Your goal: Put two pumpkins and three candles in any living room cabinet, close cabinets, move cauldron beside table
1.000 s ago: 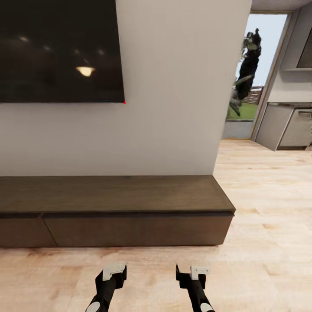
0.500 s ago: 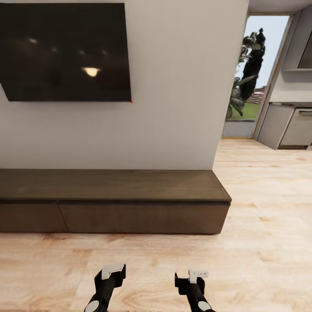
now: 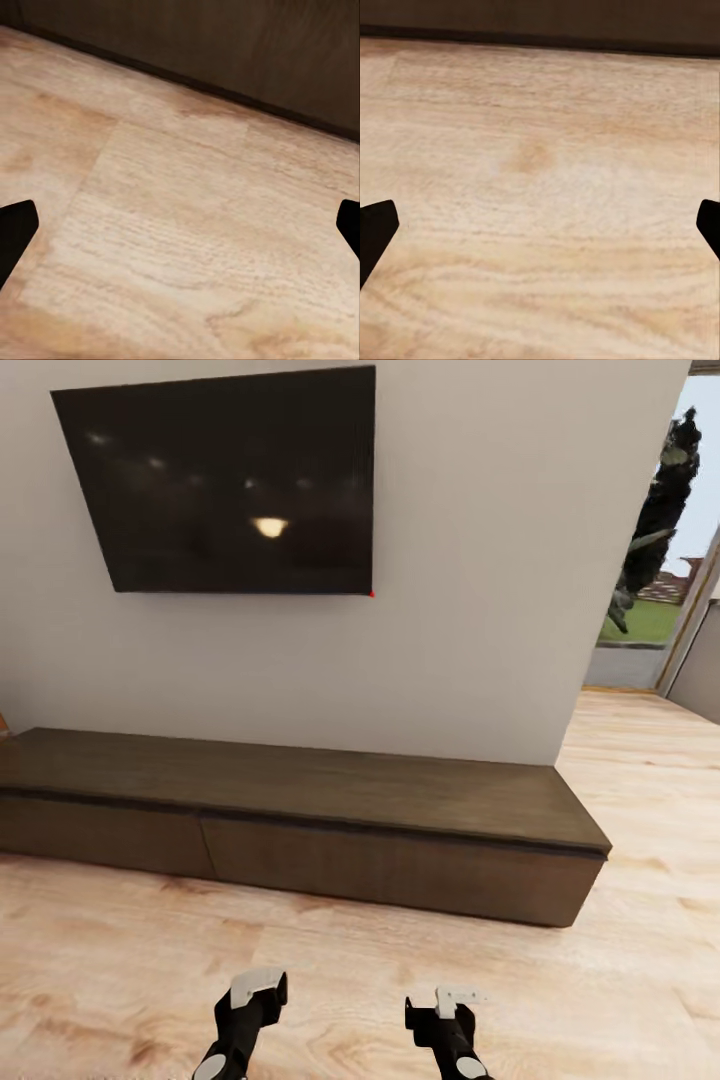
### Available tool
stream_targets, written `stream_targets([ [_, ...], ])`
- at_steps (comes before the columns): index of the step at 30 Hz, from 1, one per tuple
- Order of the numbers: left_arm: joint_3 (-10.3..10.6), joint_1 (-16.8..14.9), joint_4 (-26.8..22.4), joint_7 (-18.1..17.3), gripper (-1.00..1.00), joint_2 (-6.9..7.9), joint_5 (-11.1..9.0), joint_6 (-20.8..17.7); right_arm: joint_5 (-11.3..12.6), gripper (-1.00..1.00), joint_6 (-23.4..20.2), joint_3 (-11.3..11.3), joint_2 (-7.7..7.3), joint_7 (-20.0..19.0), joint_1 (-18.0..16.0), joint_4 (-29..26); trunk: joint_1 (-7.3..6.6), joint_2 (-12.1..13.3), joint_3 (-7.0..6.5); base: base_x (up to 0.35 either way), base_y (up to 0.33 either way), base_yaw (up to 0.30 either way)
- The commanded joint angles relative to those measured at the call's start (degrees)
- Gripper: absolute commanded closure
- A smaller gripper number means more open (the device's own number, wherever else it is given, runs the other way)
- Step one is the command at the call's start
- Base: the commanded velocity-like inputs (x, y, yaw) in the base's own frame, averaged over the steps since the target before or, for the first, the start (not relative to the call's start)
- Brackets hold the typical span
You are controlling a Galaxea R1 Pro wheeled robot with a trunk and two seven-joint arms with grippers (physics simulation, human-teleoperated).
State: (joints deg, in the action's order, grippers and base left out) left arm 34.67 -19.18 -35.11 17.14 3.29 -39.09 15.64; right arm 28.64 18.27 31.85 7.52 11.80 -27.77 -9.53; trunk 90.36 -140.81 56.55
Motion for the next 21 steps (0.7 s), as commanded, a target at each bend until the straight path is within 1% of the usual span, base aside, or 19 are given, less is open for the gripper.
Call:
stream_targets([
  [1, 0.49, -0.07, -0.01, 0.4, -1.0, 0.08, -0.55, 0.3, 0.37, -1.0, 0.19, 0.5, -0.01, 0.32, -0.05, 0.04, 0.0, -0.02, 0.05, 0.105, 0.275, 0.289],
  [4, 0.45, -0.07, 0.11, 0.43, -1.0, 0.14, -0.95, 0.27, 0.37, -1.0, 0.19, 0.5, 0.02, 0.36, -0.05, 0.05, 0.0, -0.02, 0.05, 0.103, 0.277, 0.289],
  [6, -0.03, -0.07, 0.16, 0.43, -1.0, 0.18, -1.24, 0.27, 0.36, -1.0, 0.19, 0.5, 0.02, 0.36, -0.06, 0.07, 0.0, -0.02, 0.05, 0.102, 0.278, 0.289],
  [8, -1.65, -0.07, 0.19, 0.44, -1.0, 0.29, -2.39, 0.25, 0.36, -1.0, 0.19, 0.5, 0.01, 0.37, -0.08, 0.09, 0.0, -0.02, 0.05, 0.112, 0.279, 0.289],
  [10, -3.97, -0.07, 0.22, 0.35, -1.0, 0.53, -3.87, 0.18, 0.33, -1.0, 0.19, 0.5, 0.03, 0.38, -0.05, 0.07, 0.0, -0.02, 0.05, 0.146, 0.279, 0.289],
  [11, -4.57, -0.07, 0.27, 0.34, -1.0, 0.63, -4.19, 0.16, 0.32, -1.0, 0.19, 0.5, 0.03, 0.39, -0.04, 0.08, 0.0, -0.02, 0.05, 0.172, 0.278, 0.289],
  [14, -8.1, -0.07, 1.43, 0.28, -1.0, 1.45, -5.45, 0.07, 0.29, -1.0, 0.19, 0.56, 0.04, 0.4, -0.05, 0.08, 0.0, -0.02, 0.05, 0.227, 0.254, 0.289],
  [15, -8.51, -0.07, 1.58, 0.27, -1.0, 1.53, -5.54, 0.06, 0.28, -1.0, 0.19, 0.57, 0.04, 0.4, -0.04, 0.09, 0.0, -0.02, 0.06, 0.259, 0.233, 0.289],
  [19, -11.62, -0.07, 2.08, 0.25, -1.0, 1.8, -5.81, -0.04, 0.28, -1.0, 0.19, 0.69, 0.04, 0.82, -0.06, 0.12, 0.0, -0.02, 0.11, 0.274, 0.221, 0.289],
  [21, -12.19, -0.07, 2.16, 0.21, -1.0, 1.83, -5.84, -0.06, 0.28, -1.0, 0.19, 0.72, 0.04, 1.26, -0.06, 0.13, 0.0, -0.02, 0.15, 0.281, 0.215, 0.289],
])
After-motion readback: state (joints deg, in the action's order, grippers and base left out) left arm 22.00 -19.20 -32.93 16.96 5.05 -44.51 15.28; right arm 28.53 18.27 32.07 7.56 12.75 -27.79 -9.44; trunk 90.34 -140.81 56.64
